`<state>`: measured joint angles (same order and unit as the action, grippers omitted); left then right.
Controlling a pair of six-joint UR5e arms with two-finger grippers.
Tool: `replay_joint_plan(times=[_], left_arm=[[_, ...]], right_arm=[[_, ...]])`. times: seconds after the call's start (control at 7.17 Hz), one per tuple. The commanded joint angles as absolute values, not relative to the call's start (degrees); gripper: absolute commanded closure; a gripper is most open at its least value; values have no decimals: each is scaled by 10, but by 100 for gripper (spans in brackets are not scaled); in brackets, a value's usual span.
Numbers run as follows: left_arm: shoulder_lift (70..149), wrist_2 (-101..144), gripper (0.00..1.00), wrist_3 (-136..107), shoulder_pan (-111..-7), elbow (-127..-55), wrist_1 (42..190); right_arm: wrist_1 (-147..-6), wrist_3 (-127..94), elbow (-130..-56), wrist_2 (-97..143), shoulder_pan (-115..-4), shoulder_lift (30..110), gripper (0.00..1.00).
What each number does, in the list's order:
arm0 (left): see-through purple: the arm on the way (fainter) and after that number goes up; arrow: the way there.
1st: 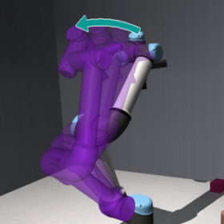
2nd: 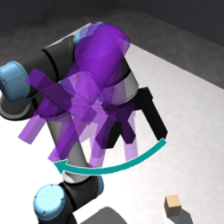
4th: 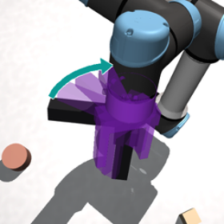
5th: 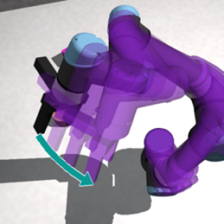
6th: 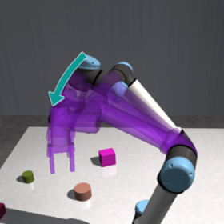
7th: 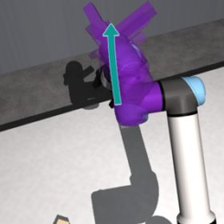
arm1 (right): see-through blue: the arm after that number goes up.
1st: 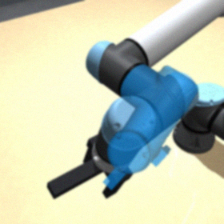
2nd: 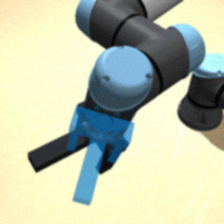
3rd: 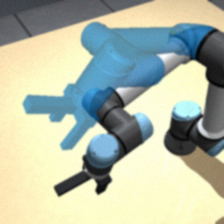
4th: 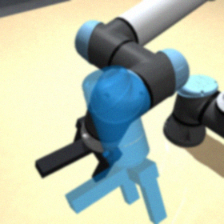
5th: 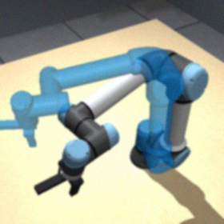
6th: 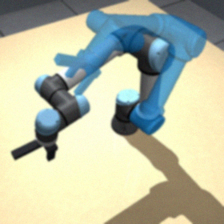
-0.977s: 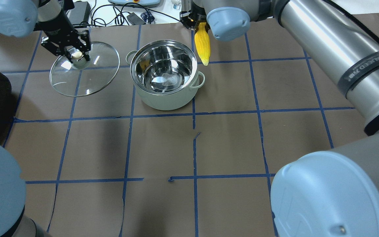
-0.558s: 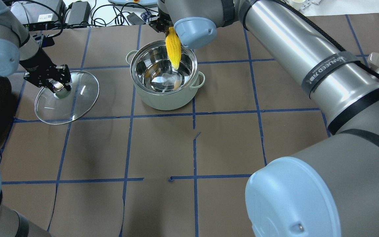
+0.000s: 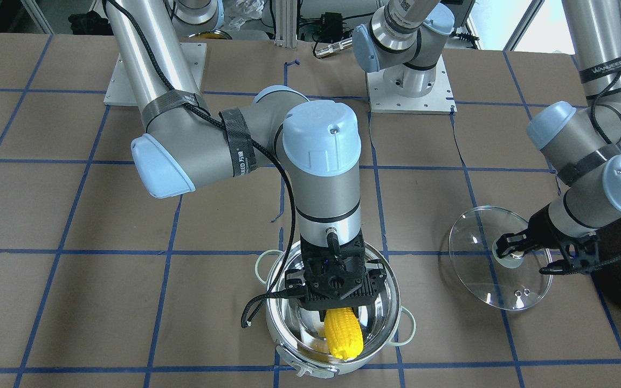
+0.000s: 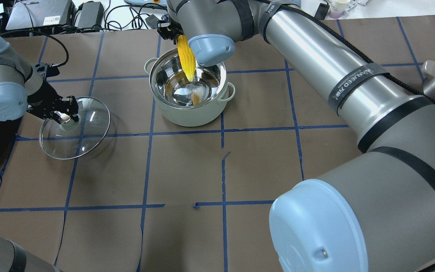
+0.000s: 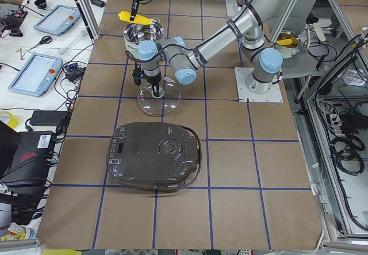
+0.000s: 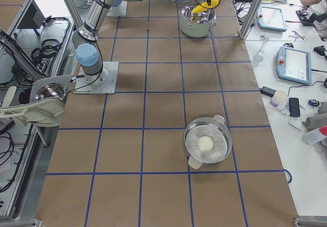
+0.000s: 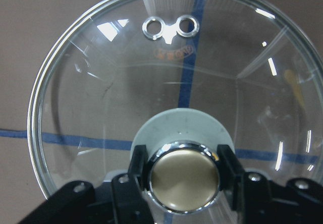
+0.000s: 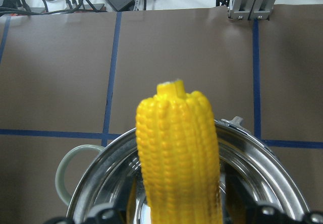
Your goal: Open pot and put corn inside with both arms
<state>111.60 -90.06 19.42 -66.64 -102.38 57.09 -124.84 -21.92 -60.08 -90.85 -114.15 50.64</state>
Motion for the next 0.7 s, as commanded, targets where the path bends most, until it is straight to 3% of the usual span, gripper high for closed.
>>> replay_joint_plan(times=[0.0,0.28,0.56], left_arm=[[1108,-904,100,286,-674,-1055,527],[1100,-905,100,288,-671,-1099,448],[1100,-904,100,290,-662,-1093,451]], right_arm=[[-1250,-230,-600,-908,-1144,509,0],[-1221,-217,-609,-904,-1140,538,0],[-1072,-211,-621,-901,-1087,597,0]])
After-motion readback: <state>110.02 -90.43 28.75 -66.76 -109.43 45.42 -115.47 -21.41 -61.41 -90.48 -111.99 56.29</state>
